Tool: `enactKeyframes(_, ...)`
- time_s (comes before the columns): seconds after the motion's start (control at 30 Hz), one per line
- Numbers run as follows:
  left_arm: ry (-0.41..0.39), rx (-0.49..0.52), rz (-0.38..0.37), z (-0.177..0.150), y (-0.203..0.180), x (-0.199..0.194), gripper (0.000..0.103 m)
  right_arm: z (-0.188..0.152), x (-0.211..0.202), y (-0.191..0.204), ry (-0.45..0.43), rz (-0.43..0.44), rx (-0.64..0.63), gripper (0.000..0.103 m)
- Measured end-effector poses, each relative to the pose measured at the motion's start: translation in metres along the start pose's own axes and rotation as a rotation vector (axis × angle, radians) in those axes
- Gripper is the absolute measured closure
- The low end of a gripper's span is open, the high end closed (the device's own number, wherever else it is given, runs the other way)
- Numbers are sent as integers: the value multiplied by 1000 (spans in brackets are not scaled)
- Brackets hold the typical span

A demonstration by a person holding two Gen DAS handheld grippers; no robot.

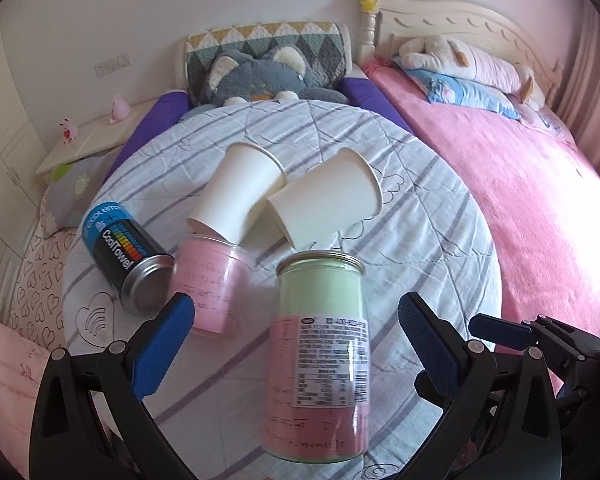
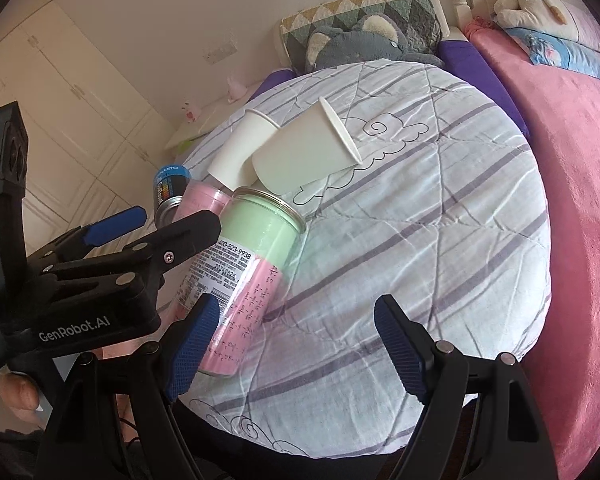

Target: Flip cup upright

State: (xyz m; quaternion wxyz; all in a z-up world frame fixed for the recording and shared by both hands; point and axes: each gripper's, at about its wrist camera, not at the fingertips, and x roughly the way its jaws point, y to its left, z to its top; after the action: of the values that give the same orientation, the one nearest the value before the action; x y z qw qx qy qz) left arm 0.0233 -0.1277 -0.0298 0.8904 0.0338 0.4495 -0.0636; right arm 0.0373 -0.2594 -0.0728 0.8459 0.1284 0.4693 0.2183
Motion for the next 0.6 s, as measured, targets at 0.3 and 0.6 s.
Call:
enactKeyframes(0.3, 71, -21, -9, -1, -13, 18, 0, -9, 0, -4, -8, 23, -34, 22)
enactKeyframes(0.6, 129, -9, -22, -1, -20, 36, 0, -17, 4, -6, 9, 49, -44, 22)
